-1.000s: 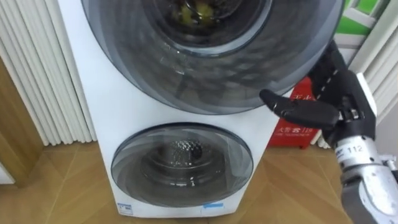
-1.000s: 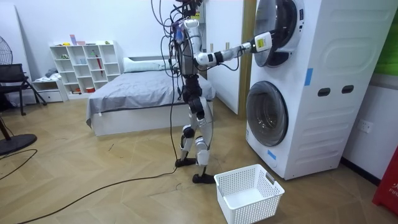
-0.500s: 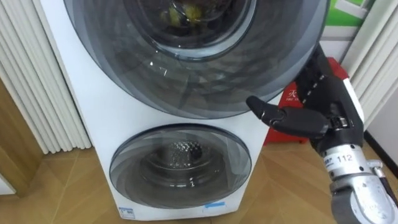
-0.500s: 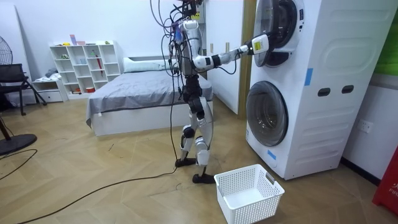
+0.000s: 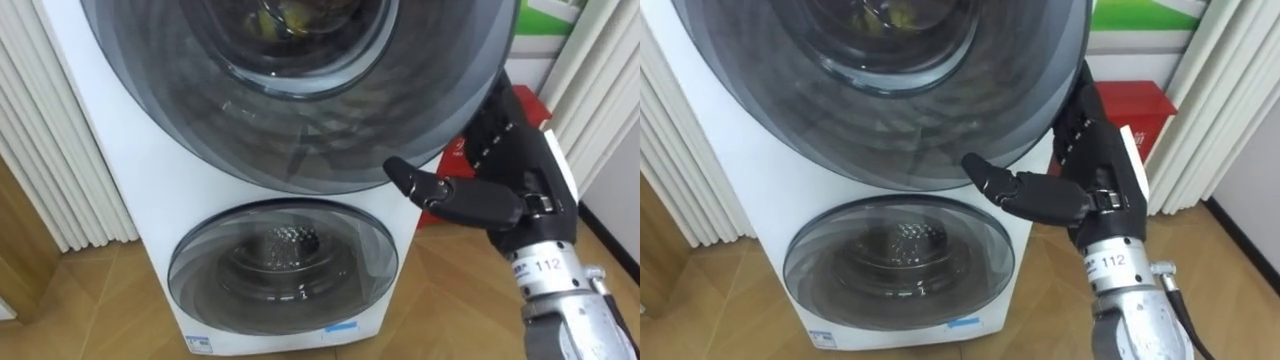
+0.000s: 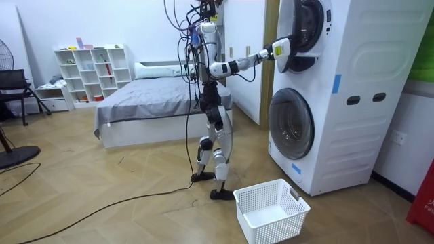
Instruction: Pick clothes from washing machine
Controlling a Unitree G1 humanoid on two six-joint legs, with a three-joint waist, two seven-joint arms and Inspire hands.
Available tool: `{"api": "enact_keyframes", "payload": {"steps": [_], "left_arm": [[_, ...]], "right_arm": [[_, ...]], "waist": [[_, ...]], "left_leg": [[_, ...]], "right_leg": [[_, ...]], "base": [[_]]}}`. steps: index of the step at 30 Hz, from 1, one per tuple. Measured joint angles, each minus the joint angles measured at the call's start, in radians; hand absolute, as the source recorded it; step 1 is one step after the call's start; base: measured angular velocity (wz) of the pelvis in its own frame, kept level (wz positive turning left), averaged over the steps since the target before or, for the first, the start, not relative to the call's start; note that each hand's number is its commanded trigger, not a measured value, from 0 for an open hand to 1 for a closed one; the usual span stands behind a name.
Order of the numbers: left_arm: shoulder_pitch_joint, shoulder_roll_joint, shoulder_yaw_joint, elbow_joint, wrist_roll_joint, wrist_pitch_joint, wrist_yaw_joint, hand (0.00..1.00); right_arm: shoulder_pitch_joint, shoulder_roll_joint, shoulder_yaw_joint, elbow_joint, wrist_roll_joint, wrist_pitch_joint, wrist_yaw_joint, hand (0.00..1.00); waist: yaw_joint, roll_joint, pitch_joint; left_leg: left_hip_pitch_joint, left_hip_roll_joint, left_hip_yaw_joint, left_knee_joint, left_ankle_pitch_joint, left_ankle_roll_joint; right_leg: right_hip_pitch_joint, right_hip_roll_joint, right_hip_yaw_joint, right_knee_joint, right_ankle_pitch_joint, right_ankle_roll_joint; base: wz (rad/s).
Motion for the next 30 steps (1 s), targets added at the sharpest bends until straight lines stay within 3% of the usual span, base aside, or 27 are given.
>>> {"api": "enact_keyframes", "payload": {"steps": [10,23,30], "left_arm": [[-0.062,0.000,-0.001,0.025,-0.004,-0.028,-0.006,0.00],[-0.079,0.001,-0.002,0.025,-0.012,-0.041,-0.070,0.00],[-0.081,0.002,-0.002,0.022,-0.014,-0.046,-0.076,0.00]], "right_arm": [[0.000,0.003,0.038,-0.038,0.000,0.018,0.032,0.00],[0.000,0.009,0.074,-0.075,0.016,0.020,0.100,0.00],[0.000,0.002,0.094,-0.082,0.015,0.020,0.187,0.00]], "waist": [[0.011,0.001,-0.0015],[0.019,-0.004,-0.0037],[0.018,-0.008,-0.0060]], "left_leg": [[0.004,0.004,0.037,0.017,0.002,-0.002],[-0.005,0.005,0.050,0.018,0.004,-0.006],[-0.013,0.005,0.049,0.019,0.006,-0.015]], "right_leg": [[-0.014,0.011,0.034,0.007,0.008,-0.013],[-0.037,0.011,0.048,0.018,0.011,-0.014],[-0.047,0.014,0.054,0.018,0.026,-0.016]], "base": [[-0.15],[-0.06],[-0.03]]}}
